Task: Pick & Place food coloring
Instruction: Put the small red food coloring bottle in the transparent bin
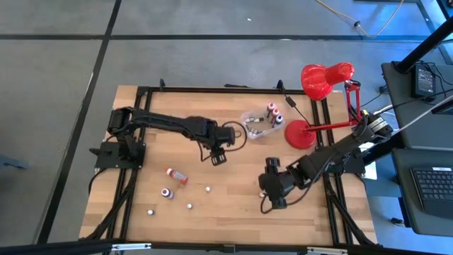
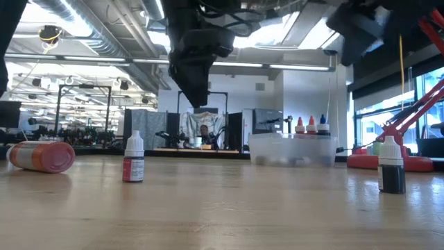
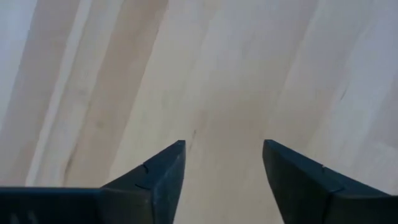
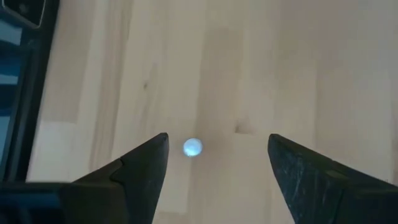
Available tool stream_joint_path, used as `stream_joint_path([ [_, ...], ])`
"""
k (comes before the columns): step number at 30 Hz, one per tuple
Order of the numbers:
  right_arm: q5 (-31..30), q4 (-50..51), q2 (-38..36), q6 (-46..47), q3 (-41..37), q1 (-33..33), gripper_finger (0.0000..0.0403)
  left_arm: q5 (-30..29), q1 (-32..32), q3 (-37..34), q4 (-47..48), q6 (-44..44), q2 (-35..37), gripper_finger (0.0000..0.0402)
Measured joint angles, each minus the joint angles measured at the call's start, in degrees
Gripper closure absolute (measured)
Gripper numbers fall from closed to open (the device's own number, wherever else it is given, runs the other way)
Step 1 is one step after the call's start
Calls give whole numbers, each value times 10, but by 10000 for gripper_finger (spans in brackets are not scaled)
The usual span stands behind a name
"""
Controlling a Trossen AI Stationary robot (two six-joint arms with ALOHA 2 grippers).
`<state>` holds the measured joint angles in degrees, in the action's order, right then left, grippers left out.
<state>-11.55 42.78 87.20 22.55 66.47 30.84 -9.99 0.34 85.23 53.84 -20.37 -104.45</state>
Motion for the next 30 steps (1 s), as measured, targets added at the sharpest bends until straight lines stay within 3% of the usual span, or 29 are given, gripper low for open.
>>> stream_joint_path([
  [5,0,-63,0,42,-60,23,126,-24,-40,0,-16,-49,-8,168],
  [16,-18,-218,18,37,-166,35,167,-38,-94,0,-31,-124,-13,173],
  [21,-19,-275,39,10,-189,35,183,-44,-107,0,-39,-145,-14,170],
  [30,-24,-275,77,18,-185,32,223,-45,-120,0,-44,-145,-15,173],
])
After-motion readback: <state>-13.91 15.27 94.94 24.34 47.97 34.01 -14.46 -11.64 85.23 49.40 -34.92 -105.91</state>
